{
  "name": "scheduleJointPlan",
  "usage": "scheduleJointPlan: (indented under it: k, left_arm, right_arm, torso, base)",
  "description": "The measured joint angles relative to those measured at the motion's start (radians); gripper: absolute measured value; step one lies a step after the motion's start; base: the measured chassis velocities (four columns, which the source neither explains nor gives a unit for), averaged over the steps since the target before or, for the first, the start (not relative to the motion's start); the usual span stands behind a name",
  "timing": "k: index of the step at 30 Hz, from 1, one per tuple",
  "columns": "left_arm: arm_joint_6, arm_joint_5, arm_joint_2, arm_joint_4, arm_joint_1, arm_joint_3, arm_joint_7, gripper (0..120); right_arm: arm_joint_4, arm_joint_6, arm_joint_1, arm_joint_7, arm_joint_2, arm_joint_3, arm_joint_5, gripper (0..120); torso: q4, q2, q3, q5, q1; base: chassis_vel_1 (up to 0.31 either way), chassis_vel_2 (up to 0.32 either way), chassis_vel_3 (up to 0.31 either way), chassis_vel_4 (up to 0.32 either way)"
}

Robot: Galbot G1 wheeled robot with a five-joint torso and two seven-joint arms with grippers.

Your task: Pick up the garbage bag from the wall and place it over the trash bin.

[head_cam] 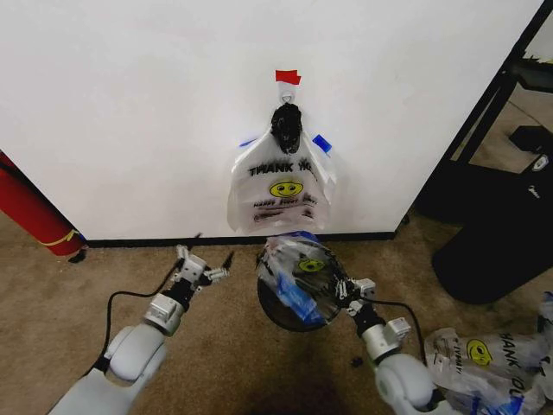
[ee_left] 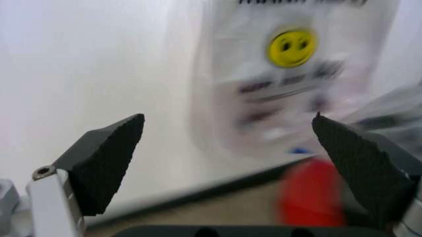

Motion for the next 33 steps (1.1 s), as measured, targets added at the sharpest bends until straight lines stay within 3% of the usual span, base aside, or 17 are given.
scheduleJointPlan:
  k: [2,3,7,16,25,31,33]
  left_arm:
    - [0.051,-0.169,-0.014,-0.078,0.054,0.026,-0.051,100]
    - [0.051,-0.169,-0.014,-0.078,0.054,0.026,-0.051,100]
    - [0.217,-0.474,-0.041,-0.227,0.13,0.064,-0.144,100]
    - [0.413,-0.729,-0.103,-0.303,0.137,0.115,-0.163,98]
    - [0.437,-0.742,-0.172,-0.255,0.074,0.169,-0.204,96]
    - [0.431,-0.728,-0.18,-0.237,0.076,0.17,-0.195,73]
    - [0.43,-0.726,-0.181,-0.237,0.077,0.171,-0.194,72]
  right_arm:
    - [0.002,0.008,-0.001,0.055,0.015,-0.022,-0.007,0]
    - [0.002,0.008,-0.001,0.055,0.015,-0.022,-0.007,0]
    - [-0.004,0.045,0.006,0.103,0.035,-0.049,-0.079,0]
    - [0.012,0.075,0.009,0.082,0.031,-0.057,-0.145,0]
    - [0.03,0.086,0.005,0.062,0.017,-0.057,-0.16,0]
    - [0.033,0.089,0.009,0.055,0.007,-0.061,-0.163,0]
    - [0.031,0.089,0.011,0.054,0.006,-0.061,-0.163,0]
  torso:
    - [0.0001,0.0,0.0,-0.0001,0.0]
    - [0.0001,0.0,0.0,-0.0001,0.0]
    - [0.0001,0.0,0.0,0.0001,0.0]
    - [-0.0001,0.0,0.0,-0.0001,0.0]
    - [-0.0002,0.0,0.0,-0.0001,0.0]
    - [0.0,0.0,0.0,-0.0001,0.0]
    - [0.0,0.0,0.0,-0.0001,0.0]
  base:
    - [0.0,0.0,0.0,0.0]
    - [0.0,0.0,0.0,0.0]
    - [0.0,0.0,0.0,0.0]
    - [0.0,0.0,0.0,0.0]
    - [0.0,0.0,0.0,0.0]
    - [0.0,0.0,0.0,0.0]
    - [0.0,0.0,0.0,0.0]
